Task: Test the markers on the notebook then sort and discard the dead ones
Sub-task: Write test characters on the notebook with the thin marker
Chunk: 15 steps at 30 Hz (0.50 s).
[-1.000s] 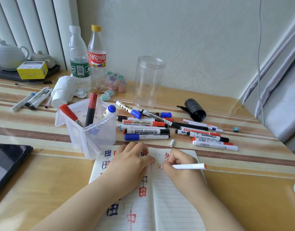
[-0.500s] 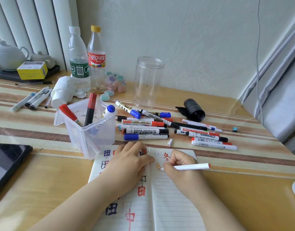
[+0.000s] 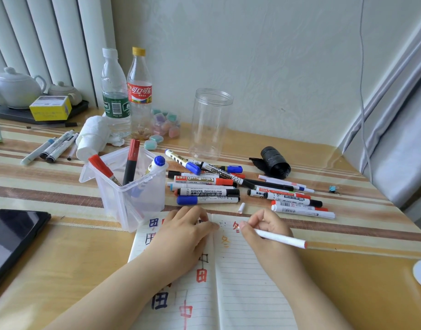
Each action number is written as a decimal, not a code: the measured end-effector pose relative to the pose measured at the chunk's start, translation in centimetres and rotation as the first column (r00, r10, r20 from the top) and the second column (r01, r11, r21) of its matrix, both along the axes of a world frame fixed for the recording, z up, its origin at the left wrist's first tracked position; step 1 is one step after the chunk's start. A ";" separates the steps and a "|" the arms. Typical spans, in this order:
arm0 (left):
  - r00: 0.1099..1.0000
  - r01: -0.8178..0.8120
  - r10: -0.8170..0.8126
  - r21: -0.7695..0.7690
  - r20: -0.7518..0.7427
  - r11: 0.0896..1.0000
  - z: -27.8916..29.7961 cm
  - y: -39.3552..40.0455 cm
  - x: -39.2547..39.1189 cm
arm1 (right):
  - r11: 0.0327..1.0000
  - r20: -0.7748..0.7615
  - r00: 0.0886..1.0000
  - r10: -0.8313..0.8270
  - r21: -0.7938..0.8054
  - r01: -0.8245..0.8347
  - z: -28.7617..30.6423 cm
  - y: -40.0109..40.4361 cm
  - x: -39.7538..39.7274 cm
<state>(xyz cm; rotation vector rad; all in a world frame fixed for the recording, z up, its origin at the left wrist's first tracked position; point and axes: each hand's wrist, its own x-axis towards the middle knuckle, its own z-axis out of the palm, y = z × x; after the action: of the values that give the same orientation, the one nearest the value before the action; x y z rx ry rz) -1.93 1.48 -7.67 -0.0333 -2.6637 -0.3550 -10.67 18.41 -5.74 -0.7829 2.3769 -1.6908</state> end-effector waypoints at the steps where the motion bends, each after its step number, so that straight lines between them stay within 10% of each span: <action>1: 1.000 -0.005 0.005 0.011 -0.011 1.000 0.3 0.0 0.0 | 1.000 -0.023 1.000 -0.012 0.014 0.013 0.4 0.1 -0.1; 15: 0.949 0.081 -0.001 -0.242 0.314 0.967 5.8 1.4 -7.0 | 0.972 -0.141 0.982 -0.125 0.182 0.150 3.3 2.4 -3.1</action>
<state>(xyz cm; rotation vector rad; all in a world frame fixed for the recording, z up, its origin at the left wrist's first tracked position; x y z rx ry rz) -8.90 2.91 -1.92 -0.1217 -3.0112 -0.0302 -13.75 20.76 -2.49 -0.7319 2.6905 -1.4666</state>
